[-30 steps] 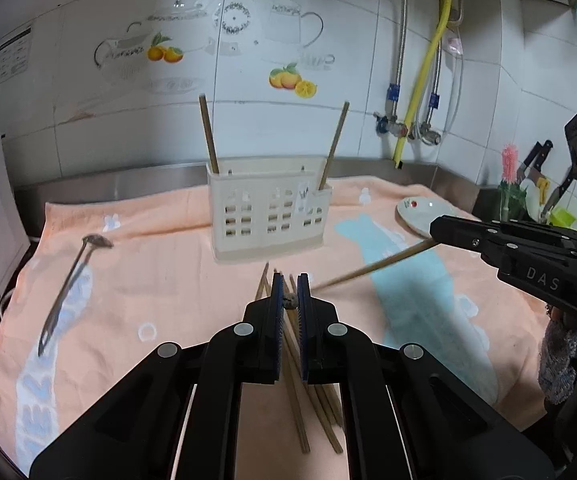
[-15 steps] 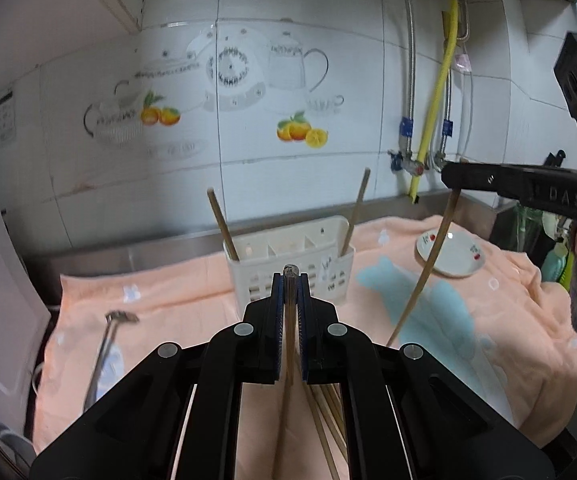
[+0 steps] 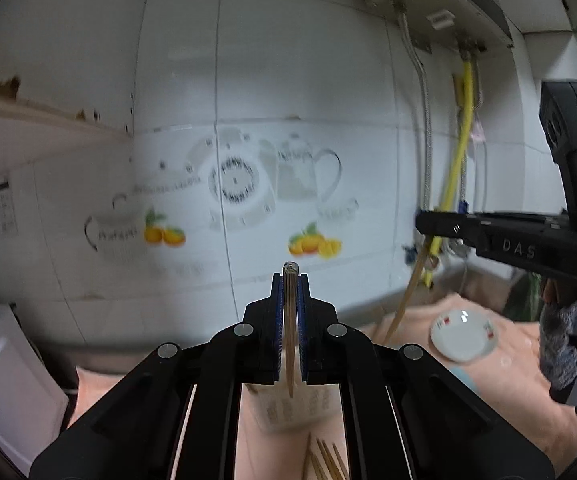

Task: Organize utensils
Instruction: 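Lower both chopsticks into the holder and open both grippers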

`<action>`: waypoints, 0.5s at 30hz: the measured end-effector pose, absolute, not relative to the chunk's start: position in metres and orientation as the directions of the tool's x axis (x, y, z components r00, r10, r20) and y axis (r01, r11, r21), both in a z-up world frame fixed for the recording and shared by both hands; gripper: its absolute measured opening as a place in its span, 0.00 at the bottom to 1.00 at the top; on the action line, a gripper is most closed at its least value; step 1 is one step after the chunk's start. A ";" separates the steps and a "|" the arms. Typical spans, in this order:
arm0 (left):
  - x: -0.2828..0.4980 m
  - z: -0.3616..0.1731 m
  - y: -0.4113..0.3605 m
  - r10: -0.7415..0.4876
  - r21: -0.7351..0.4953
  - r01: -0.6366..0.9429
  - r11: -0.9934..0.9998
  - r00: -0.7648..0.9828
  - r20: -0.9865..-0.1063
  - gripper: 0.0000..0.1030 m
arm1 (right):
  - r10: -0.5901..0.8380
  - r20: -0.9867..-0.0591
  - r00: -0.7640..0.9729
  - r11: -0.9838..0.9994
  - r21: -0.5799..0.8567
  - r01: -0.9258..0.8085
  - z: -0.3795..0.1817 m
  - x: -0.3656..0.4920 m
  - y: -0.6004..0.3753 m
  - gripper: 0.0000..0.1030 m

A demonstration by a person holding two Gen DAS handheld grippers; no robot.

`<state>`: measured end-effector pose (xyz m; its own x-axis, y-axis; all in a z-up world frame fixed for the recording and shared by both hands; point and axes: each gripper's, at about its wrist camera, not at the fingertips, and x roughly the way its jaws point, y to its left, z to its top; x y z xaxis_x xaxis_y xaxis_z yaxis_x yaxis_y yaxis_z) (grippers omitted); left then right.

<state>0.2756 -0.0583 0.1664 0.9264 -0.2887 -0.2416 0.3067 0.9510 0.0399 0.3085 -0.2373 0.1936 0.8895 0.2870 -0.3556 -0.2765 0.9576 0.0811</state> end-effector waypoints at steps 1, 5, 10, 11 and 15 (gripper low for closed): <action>0.281 0.168 -0.058 -0.283 0.039 0.300 0.953 0.930 -0.236 0.05 | 0.282 -0.349 0.894 0.959 0.084 -0.270 0.196 0.315 -0.238 0.06; 0.304 0.168 -0.056 -0.248 0.033 0.263 0.964 0.941 -0.231 0.05 | 0.244 -0.336 0.910 0.970 0.078 -0.231 0.195 0.335 -0.239 0.06; 0.326 0.153 -0.048 -0.224 0.005 0.232 0.973 0.944 -0.240 0.05 | 0.213 -0.351 0.912 0.977 0.061 -0.205 0.178 0.358 -0.237 0.06; 0.330 0.150 -0.047 -0.218 0.001 0.225 0.974 0.945 -0.244 0.05 | 0.213 -0.356 0.910 0.977 0.059 -0.206 0.174 0.361 -0.236 0.06; 0.344 0.131 -0.042 -0.212 -0.023 0.215 0.976 0.934 -0.287 0.05 | 0.200 -0.387 0.900 0.979 0.037 -0.202 0.155 0.372 -0.231 0.06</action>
